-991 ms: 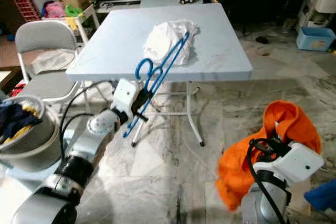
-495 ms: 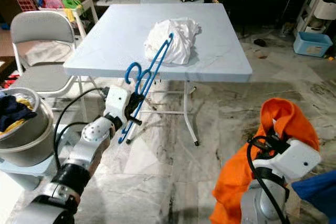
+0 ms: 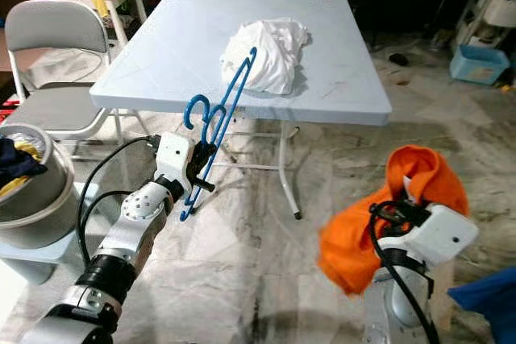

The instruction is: Hang hanger

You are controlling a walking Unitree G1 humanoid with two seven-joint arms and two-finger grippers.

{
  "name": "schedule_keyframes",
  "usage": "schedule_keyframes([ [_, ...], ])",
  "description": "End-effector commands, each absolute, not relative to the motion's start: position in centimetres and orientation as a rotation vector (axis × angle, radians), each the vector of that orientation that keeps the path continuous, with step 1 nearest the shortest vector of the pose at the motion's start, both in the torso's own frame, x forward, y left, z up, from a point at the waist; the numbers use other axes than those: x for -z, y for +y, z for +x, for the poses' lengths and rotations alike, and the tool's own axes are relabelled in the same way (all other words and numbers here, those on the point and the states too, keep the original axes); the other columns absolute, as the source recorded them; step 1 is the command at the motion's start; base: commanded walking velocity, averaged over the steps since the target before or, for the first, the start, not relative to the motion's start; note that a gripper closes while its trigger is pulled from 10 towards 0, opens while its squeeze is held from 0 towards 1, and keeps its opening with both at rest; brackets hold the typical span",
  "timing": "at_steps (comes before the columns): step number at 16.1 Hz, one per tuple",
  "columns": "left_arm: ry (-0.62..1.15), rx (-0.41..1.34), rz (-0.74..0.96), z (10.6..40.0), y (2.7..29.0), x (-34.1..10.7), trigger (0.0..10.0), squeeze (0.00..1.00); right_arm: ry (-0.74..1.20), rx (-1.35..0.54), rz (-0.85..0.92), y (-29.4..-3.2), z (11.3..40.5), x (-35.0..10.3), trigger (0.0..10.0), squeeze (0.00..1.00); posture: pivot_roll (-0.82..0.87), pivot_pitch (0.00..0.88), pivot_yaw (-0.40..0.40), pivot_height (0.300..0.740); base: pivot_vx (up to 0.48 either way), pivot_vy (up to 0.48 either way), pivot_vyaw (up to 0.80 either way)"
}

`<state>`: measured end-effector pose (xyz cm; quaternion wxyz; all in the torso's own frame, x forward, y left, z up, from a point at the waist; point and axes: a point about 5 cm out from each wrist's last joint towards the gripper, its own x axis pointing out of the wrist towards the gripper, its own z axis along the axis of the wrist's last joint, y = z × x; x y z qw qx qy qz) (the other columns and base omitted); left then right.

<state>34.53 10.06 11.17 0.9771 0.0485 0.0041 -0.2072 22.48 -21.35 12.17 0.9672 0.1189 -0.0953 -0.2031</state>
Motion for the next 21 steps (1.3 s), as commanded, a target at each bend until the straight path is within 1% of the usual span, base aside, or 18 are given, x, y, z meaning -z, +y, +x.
schedule_keyframes([
  [1,-0.02,0.39,0.088,34.4,10.4,-11.6,10.0,0.0,-0.196,0.368,0.208,-21.1,22.8,-12.5,0.0,0.0,0.18,0.065,-0.06,0.74,0.281,0.0,0.0],
  [5,-0.01,0.367,0.081,33.9,10.8,-11.1,10.0,0.0,-0.196,0.354,0.205,-21.2,23.2,-12.7,0.0,0.0,0.19,0.076,-0.077,0.74,0.297,0.0,0.53],
  [9,-0.003,0.362,0.091,33.6,11.2,-11.0,10.0,0.0,-0.189,0.359,0.208,-21.3,23.1,-12.6,0.0,0.0,0.19,0.087,-0.076,0.74,0.281,0.274,0.0],
  [14,0.001,0.373,0.086,33.5,11.0,-11.0,10.0,0.0,-0.178,0.366,0.223,-21.3,23.0,-12.4,0.0,0.0,0.19,0.092,-0.076,0.74,0.368,0.21,0.0],
  [18,0.002,0.375,0.086,33.4,11.0,-11.0,10.0,0.0,-0.186,0.368,0.219,-21.7,23.1,-12.7,0.0,0.0,0.19,0.091,-0.084,0.74,0.395,0.263,-0.47],
  [20,0.005,0.376,0.076,33.3,10.9,-10.9,10.0,0.0,-0.188,0.361,0.22,-21.7,23.3,-12.8,0.0,0.0,0.18,0.091,-0.089,0.74,0.409,0.247,0.0],
  [21,0.006,0.376,0.077,33.3,10.9,-10.9,10.0,0.0,-0.188,0.359,0.221,-21.7,23.3,-12.9,0.0,0.0,0.18,0.09,-0.092,0.74,0.412,0.247,-0.8],
])
